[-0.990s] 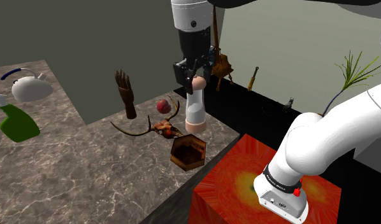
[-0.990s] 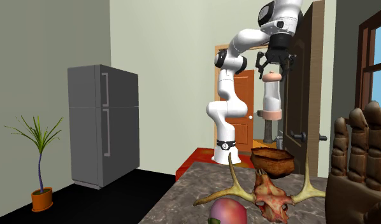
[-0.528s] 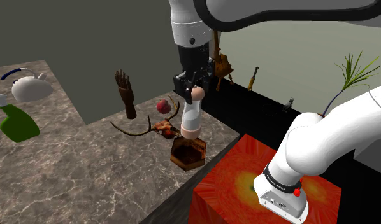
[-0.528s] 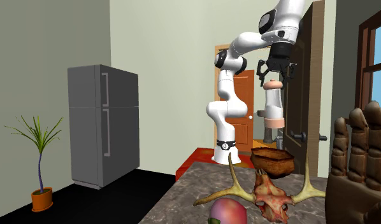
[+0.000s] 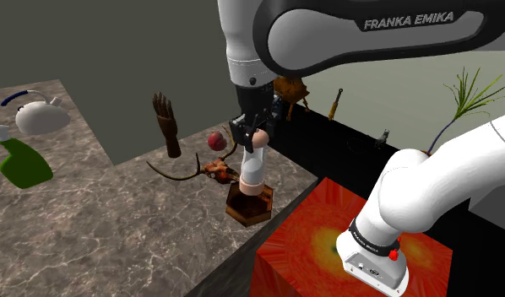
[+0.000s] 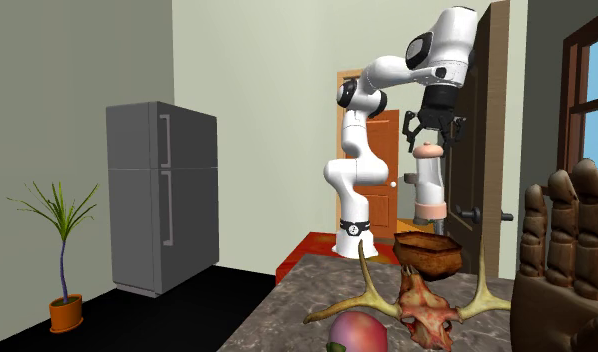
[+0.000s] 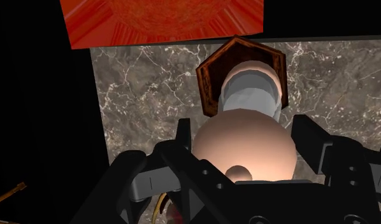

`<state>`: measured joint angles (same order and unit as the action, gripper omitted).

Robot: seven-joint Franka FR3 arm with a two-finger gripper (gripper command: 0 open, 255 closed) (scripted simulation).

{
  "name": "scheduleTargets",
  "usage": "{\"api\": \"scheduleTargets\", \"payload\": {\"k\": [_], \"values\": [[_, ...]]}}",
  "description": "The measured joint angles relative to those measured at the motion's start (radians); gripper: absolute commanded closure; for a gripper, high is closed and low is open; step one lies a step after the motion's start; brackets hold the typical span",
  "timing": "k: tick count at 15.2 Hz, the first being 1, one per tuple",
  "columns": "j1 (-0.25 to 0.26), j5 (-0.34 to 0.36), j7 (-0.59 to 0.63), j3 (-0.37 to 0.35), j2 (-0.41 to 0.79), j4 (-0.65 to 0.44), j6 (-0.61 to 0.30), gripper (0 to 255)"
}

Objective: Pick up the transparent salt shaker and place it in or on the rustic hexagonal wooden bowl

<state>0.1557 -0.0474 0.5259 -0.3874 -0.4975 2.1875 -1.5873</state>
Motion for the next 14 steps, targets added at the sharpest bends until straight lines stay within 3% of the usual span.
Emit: {"api": "scheduleTargets", "payload": {"k": [10, 14], "values": [[0.009, -0.012, 0.01, -0.013, -0.008, 0.142, -0.133, 255], [0.008, -0.011, 0.013, -0.017, 0.002, 0.15, -0.151, 255]]}}
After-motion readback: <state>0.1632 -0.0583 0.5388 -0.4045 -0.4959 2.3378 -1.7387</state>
